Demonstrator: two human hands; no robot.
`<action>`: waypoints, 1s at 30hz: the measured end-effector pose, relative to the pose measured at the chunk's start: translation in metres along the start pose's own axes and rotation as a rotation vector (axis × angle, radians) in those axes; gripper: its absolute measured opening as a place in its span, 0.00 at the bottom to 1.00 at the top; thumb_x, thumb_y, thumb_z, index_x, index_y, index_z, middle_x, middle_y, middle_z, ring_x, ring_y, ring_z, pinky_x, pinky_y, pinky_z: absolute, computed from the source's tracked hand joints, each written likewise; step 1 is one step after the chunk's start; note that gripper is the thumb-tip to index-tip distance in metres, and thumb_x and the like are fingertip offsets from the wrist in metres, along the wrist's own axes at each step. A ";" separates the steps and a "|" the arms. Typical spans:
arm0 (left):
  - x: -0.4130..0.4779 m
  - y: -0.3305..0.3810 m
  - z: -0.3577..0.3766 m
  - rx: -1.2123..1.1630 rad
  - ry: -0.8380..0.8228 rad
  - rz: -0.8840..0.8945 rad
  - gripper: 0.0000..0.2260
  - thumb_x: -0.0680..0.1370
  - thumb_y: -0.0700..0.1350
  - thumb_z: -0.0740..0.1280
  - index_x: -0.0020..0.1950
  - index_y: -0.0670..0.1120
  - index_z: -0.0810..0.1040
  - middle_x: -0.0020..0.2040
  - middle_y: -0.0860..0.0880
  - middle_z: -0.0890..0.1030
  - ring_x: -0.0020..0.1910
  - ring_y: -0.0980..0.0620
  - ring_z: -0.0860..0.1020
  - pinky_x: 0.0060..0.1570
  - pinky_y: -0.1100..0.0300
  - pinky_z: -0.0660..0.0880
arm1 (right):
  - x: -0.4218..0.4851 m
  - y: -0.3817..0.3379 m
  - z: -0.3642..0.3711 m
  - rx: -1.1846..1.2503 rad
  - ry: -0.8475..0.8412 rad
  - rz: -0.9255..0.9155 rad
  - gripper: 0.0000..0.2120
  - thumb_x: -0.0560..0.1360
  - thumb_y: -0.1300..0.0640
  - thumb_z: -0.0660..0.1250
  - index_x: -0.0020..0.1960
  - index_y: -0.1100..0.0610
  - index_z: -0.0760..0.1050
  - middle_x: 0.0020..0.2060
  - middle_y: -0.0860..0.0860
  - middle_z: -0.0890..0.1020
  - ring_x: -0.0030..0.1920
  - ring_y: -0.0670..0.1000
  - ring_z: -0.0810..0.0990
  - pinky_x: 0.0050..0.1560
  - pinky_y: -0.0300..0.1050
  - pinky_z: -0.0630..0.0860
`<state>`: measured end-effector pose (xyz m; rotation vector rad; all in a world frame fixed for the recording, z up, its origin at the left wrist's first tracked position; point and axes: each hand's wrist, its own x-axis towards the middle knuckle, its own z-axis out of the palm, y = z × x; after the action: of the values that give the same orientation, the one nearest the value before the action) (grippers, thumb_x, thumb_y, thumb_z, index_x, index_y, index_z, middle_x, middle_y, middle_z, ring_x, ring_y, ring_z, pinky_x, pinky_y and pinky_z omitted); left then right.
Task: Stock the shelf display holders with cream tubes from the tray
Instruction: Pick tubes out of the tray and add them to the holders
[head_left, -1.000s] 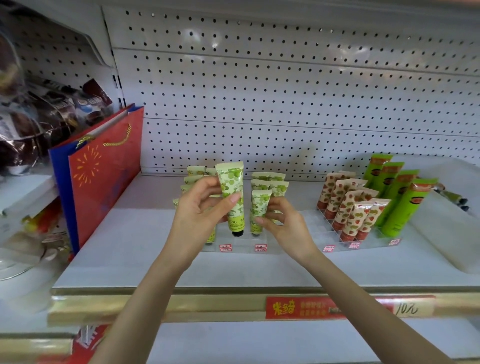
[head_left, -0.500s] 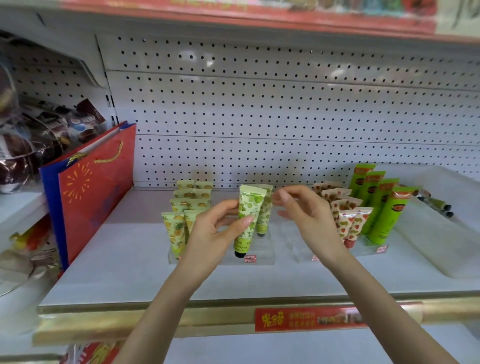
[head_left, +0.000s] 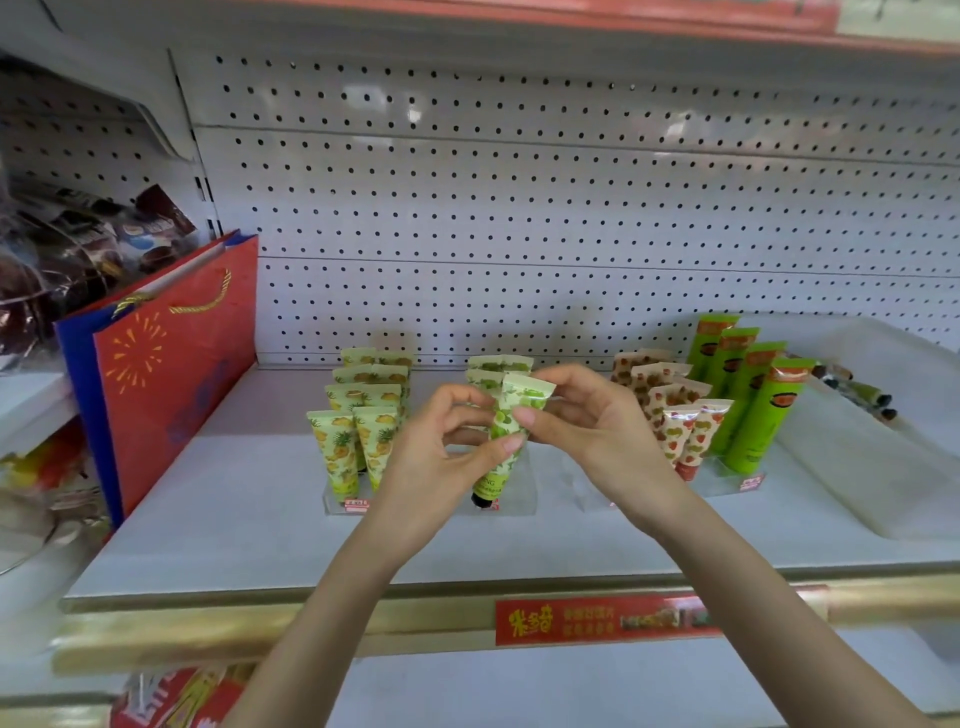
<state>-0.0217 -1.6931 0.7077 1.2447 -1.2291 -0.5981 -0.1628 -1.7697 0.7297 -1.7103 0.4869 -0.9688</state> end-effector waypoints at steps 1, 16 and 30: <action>-0.001 0.000 -0.001 0.036 -0.007 -0.001 0.17 0.66 0.52 0.71 0.52 0.53 0.73 0.48 0.54 0.81 0.44 0.63 0.79 0.45 0.69 0.74 | 0.001 0.000 -0.001 0.013 0.008 -0.003 0.10 0.69 0.61 0.71 0.49 0.56 0.77 0.46 0.51 0.83 0.47 0.51 0.82 0.51 0.46 0.80; -0.046 -0.025 -0.015 1.143 -0.337 0.013 0.39 0.70 0.69 0.35 0.75 0.52 0.58 0.74 0.54 0.61 0.73 0.53 0.60 0.71 0.55 0.55 | 0.035 0.054 -0.020 -0.261 0.121 0.013 0.10 0.73 0.62 0.70 0.53 0.55 0.75 0.46 0.47 0.82 0.48 0.48 0.81 0.52 0.44 0.78; -0.048 -0.037 -0.022 1.187 -0.368 -0.022 0.44 0.68 0.71 0.29 0.76 0.52 0.57 0.74 0.54 0.62 0.73 0.53 0.60 0.71 0.55 0.56 | 0.034 0.067 -0.015 -0.307 0.061 0.043 0.09 0.73 0.62 0.69 0.51 0.53 0.74 0.45 0.44 0.81 0.46 0.40 0.79 0.48 0.29 0.75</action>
<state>-0.0065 -1.6537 0.6594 2.1704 -1.9942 -0.0395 -0.1456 -1.8267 0.6812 -1.9376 0.7409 -0.9540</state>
